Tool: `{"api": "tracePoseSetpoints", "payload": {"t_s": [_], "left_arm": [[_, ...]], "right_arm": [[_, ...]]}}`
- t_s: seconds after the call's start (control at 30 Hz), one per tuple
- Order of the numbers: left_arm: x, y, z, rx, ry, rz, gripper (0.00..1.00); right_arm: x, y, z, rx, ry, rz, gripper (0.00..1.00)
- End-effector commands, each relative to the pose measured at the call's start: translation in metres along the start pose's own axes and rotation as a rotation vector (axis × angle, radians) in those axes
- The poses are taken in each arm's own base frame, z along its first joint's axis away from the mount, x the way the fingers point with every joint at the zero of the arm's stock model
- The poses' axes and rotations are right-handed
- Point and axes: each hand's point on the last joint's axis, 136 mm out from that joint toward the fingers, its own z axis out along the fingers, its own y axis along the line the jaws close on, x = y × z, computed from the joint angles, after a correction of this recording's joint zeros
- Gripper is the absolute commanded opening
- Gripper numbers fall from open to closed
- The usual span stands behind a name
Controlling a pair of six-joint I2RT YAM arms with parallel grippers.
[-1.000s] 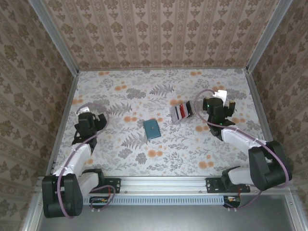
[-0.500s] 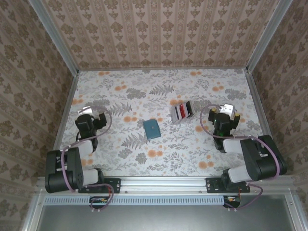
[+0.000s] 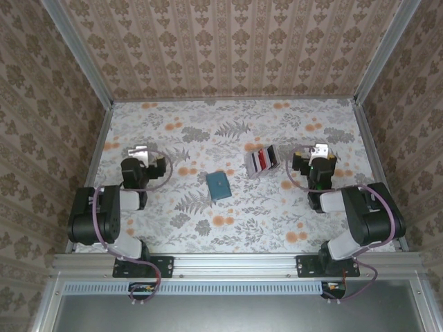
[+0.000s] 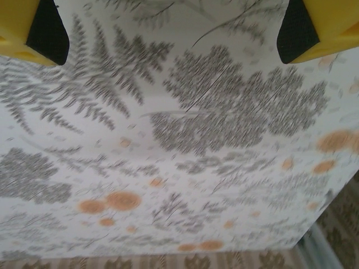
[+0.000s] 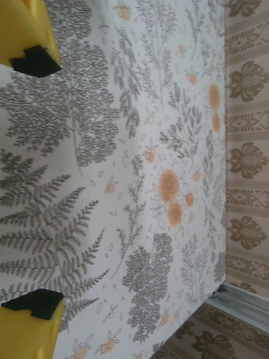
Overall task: Put the credit cards into the card holder
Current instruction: Reset both arms
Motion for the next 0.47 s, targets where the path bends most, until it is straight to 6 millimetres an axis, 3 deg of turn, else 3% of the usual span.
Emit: {"api": "tracePoseSetpoints", "payload": {"t_s": [0.0,0.43], "left_arm": [[-0.0111,0.0032,0.0023,-0.028,-0.021,0.051,1.00],[-0.0112,0.0028,0.0022,-0.024,-0.020,0.050,1.00]], "right_arm": [[-0.0051,0.0051,0.0040,-0.038,0.006,0.024,1.00],[-0.0054,0.0045,0.0043,-0.037,0.004,0.025,1.00]]}}
